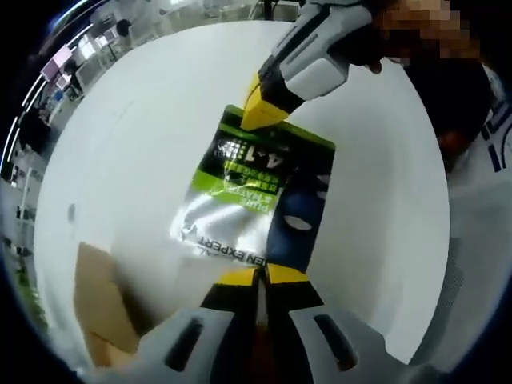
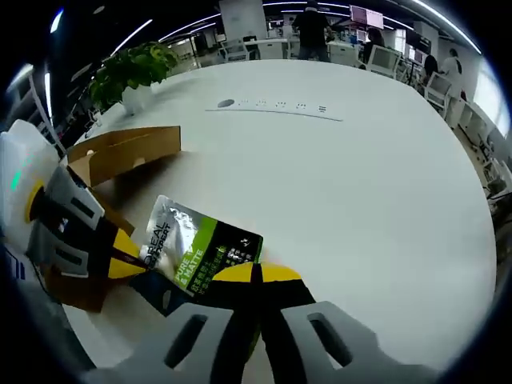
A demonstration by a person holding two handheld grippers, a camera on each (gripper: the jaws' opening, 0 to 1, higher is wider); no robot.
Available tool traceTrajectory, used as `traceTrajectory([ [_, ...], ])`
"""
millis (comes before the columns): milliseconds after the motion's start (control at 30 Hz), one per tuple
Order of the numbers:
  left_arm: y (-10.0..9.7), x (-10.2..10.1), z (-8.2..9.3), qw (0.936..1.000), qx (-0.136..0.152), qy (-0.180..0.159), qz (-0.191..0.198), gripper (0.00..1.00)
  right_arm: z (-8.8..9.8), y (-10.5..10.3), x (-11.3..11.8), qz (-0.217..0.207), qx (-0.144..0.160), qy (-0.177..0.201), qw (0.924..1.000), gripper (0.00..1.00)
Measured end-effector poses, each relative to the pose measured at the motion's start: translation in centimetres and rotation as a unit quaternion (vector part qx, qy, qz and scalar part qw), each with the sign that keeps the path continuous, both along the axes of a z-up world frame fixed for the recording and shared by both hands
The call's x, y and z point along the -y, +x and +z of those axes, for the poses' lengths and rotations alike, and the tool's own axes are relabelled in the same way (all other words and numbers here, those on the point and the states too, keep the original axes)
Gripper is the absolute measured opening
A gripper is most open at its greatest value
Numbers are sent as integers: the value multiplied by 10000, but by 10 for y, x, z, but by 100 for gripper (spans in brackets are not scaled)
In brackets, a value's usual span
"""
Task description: Operate the shoe box by opening the lid, removing the specified soft item, and placing it in the target area until the item is outside and the box remains undamaged.
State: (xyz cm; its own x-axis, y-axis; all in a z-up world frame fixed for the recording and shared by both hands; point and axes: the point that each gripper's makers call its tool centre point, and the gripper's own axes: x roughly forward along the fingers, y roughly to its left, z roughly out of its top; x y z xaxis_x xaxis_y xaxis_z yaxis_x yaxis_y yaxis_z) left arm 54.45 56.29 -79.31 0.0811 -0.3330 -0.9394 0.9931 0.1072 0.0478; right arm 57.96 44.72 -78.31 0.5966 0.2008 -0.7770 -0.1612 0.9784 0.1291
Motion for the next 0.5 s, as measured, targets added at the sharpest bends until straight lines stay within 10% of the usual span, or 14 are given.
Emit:
traceTrajectory([
  [500, -4, -3, 23, 9993, 157, -269, -225, 12, -8, 4, 5, -74, -44, -221, 9997, 0],
])
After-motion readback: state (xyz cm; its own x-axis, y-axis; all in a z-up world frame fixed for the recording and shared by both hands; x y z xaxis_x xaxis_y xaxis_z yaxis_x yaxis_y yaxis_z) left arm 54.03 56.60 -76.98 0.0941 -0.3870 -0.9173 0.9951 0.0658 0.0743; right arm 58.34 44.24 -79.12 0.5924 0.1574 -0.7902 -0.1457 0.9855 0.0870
